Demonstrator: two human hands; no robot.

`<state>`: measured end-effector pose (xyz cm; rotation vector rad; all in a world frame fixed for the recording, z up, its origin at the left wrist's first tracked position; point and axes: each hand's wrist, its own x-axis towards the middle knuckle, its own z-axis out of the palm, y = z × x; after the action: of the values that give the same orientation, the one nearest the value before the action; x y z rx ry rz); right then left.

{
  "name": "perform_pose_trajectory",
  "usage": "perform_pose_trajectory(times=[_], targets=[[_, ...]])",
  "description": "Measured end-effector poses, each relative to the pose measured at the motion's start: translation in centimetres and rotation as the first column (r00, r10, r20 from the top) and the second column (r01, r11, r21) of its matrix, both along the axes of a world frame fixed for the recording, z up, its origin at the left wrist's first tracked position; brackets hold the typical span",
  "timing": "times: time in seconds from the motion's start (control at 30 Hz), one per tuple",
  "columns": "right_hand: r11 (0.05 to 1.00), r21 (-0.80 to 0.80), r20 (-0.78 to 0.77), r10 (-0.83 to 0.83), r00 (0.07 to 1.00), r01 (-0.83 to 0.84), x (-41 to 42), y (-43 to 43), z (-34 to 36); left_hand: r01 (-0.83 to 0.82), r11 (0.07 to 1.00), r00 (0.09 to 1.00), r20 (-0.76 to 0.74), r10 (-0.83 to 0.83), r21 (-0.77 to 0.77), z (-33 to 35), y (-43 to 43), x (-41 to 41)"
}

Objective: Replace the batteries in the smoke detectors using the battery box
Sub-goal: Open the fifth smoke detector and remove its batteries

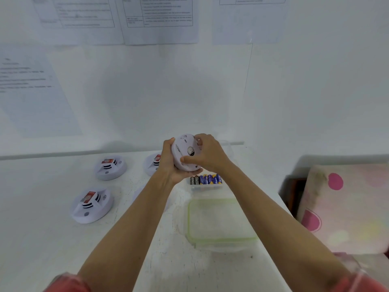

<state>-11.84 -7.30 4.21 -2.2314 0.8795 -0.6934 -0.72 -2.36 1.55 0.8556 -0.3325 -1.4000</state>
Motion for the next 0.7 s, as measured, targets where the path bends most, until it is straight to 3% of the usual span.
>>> perform_pose_trajectory(times=[0.23,0.7], targets=[[1.000,0.002,-0.087,0.023,0.996,-0.023,0.6,-0.6,-0.4,-0.033,0.998,0.999,0.039,0.031,0.056,-0.6,0.2,0.1],[0.991,-0.121,-0.112,0.049,0.992,-0.063,1.3,-1.3,-1.1,0.002,0.994,1.000,0.027,-0.005,0.114,-0.6,-0.2,0.9]])
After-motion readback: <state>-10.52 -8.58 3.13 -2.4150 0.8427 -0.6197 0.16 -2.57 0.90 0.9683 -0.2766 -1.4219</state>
